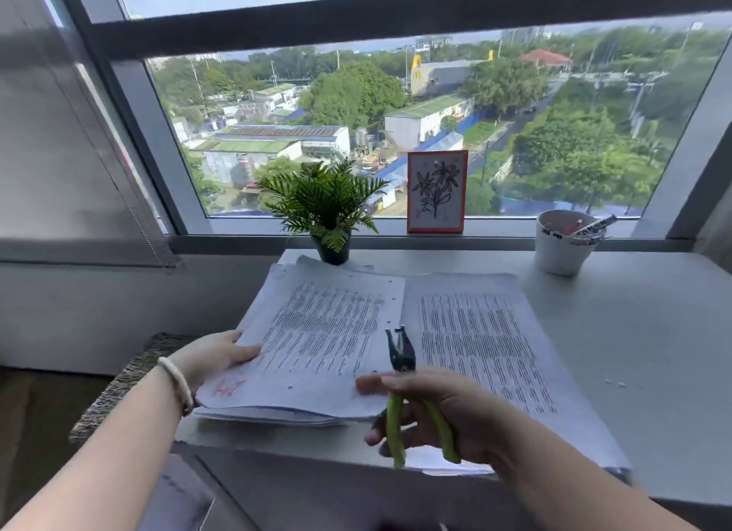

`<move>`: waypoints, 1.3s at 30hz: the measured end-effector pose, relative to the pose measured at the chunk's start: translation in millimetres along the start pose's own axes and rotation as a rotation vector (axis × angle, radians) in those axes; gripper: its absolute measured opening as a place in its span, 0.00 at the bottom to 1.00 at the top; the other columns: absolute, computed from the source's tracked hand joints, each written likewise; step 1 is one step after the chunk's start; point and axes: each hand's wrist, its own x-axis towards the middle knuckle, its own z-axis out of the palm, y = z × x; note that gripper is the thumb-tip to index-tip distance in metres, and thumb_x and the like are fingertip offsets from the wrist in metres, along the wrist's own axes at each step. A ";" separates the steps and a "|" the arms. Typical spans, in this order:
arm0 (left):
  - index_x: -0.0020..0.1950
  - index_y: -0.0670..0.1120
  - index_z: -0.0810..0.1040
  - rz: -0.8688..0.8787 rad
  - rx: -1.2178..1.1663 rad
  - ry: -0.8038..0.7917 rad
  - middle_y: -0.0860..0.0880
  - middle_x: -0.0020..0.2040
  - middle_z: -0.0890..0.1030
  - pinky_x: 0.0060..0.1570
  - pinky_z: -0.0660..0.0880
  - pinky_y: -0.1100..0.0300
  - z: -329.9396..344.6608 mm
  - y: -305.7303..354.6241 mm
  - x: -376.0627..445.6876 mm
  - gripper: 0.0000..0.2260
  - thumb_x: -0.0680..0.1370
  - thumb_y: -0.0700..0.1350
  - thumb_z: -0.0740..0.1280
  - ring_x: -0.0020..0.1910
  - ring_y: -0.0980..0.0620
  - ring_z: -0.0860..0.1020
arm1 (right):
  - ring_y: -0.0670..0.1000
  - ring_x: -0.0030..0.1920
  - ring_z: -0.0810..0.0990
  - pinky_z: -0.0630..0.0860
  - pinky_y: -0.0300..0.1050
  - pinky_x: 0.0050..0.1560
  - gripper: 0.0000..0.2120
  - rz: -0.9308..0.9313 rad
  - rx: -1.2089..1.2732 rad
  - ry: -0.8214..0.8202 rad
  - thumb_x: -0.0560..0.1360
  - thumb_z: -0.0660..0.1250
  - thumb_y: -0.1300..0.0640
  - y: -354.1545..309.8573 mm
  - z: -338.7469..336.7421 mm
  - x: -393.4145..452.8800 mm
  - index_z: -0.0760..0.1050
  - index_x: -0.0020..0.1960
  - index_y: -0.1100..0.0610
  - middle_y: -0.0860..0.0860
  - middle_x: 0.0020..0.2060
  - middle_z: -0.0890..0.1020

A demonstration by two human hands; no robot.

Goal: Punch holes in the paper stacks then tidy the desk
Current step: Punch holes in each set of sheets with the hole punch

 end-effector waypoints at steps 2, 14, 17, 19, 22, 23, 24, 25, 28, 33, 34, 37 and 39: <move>0.58 0.36 0.74 -0.027 0.011 0.079 0.41 0.45 0.83 0.41 0.80 0.55 -12.5 -6.8 -0.9 0.10 0.78 0.39 0.65 0.40 0.45 0.81 | 0.61 0.43 0.82 0.78 0.56 0.49 0.23 0.023 -0.061 0.001 0.70 0.69 0.55 -4.1 11.4 18.4 0.75 0.62 0.66 0.65 0.43 0.78; 0.58 0.41 0.77 -0.123 0.405 0.341 0.46 0.49 0.83 0.51 0.77 0.55 -12.0 -14.8 24.2 0.16 0.71 0.42 0.72 0.46 0.48 0.82 | 0.62 0.43 0.77 0.64 0.47 0.36 0.31 0.251 -0.426 0.187 0.59 0.72 0.41 5.3 9.7 64.3 0.74 0.56 0.57 0.61 0.37 0.83; 0.73 0.43 0.63 -0.138 0.704 0.479 0.42 0.68 0.69 0.62 0.70 0.52 -1.5 3.4 15.8 0.33 0.71 0.49 0.72 0.64 0.43 0.72 | 0.58 0.41 0.81 0.69 0.44 0.36 0.21 0.170 -0.475 0.276 0.68 0.72 0.45 -16.2 -6.6 36.6 0.75 0.54 0.56 0.58 0.40 0.81; 0.74 0.48 0.62 -0.038 0.862 0.542 0.43 0.69 0.65 0.64 0.69 0.50 16.1 22.6 11.0 0.31 0.73 0.52 0.69 0.66 0.42 0.68 | 0.52 0.38 0.82 0.73 0.40 0.34 0.10 0.068 -0.438 0.371 0.76 0.68 0.54 -30.1 -27.8 16.0 0.75 0.55 0.56 0.57 0.45 0.80; 0.70 0.49 0.70 0.134 0.726 0.386 0.45 0.70 0.67 0.64 0.70 0.52 63.4 48.0 20.1 0.23 0.75 0.49 0.66 0.64 0.45 0.72 | 0.55 0.41 0.82 0.73 0.45 0.38 0.11 -0.038 -0.305 0.609 0.78 0.66 0.58 -35.6 -67.3 -5.9 0.72 0.60 0.56 0.56 0.52 0.77; 0.69 0.48 0.71 0.168 0.669 0.295 0.46 0.69 0.70 0.64 0.70 0.53 83.7 55.0 24.6 0.22 0.76 0.49 0.65 0.63 0.46 0.73 | 0.56 0.42 0.82 0.72 0.47 0.39 0.12 -0.060 -0.260 0.673 0.78 0.66 0.58 -34.5 -78.2 -10.5 0.71 0.61 0.56 0.56 0.53 0.77; 0.68 0.47 0.73 0.190 0.617 0.210 0.46 0.67 0.73 0.64 0.70 0.54 105.6 62.1 27.2 0.20 0.76 0.49 0.65 0.62 0.47 0.74 | 0.57 0.42 0.82 0.71 0.48 0.39 0.12 -0.077 -0.224 0.729 0.78 0.65 0.58 -32.4 -88.4 -14.8 0.70 0.61 0.56 0.57 0.53 0.76; 0.65 0.45 0.75 0.185 0.574 0.140 0.46 0.64 0.76 0.63 0.71 0.56 126.9 68.0 30.2 0.18 0.76 0.49 0.65 0.60 0.47 0.75 | 0.57 0.42 0.82 0.71 0.49 0.39 0.12 -0.088 -0.187 0.776 0.78 0.65 0.58 -30.7 -97.1 -19.0 0.70 0.61 0.56 0.57 0.52 0.76; 0.53 0.42 0.79 0.120 0.527 0.077 0.44 0.49 0.78 0.45 0.71 0.61 178.6 78.7 39.7 0.13 0.77 0.50 0.65 0.43 0.49 0.75 | 0.58 0.43 0.82 0.72 0.50 0.37 0.13 -0.090 -0.031 0.841 0.79 0.64 0.58 -27.7 -116.6 -29.8 0.70 0.63 0.56 0.55 0.49 0.76; 0.45 0.41 0.77 0.075 0.459 0.213 0.47 0.40 0.75 0.31 0.65 0.62 211.5 78.6 47.8 0.10 0.76 0.47 0.65 0.32 0.53 0.71 | 0.60 0.45 0.82 0.75 0.53 0.40 0.14 -0.081 0.182 0.827 0.80 0.62 0.58 -22.4 -131.1 -35.1 0.72 0.64 0.54 0.57 0.54 0.75; 0.45 0.40 0.77 0.091 0.447 0.222 0.46 0.41 0.77 0.32 0.67 0.62 214.8 77.5 48.7 0.10 0.75 0.47 0.65 0.35 0.51 0.74 | 0.60 0.45 0.81 0.76 0.53 0.41 0.13 -0.096 0.201 0.830 0.80 0.62 0.59 -19.8 -132.3 -35.5 0.73 0.64 0.54 0.58 0.57 0.75; 0.46 0.41 0.79 0.138 0.415 0.267 0.42 0.48 0.80 0.40 0.76 0.57 223.4 71.5 51.7 0.12 0.71 0.48 0.63 0.45 0.43 0.79 | 0.61 0.46 0.81 0.78 0.55 0.44 0.11 -0.127 0.268 0.830 0.80 0.60 0.59 -10.3 -136.0 -36.9 0.73 0.61 0.56 0.65 0.59 0.75; 0.47 0.42 0.79 0.174 0.414 0.306 0.41 0.50 0.78 0.46 0.80 0.49 229.0 68.7 49.3 0.16 0.67 0.50 0.60 0.47 0.40 0.80 | 0.62 0.49 0.81 0.78 0.57 0.49 0.12 -0.133 0.297 0.825 0.80 0.60 0.58 -5.8 -137.6 -38.1 0.73 0.62 0.56 0.65 0.53 0.77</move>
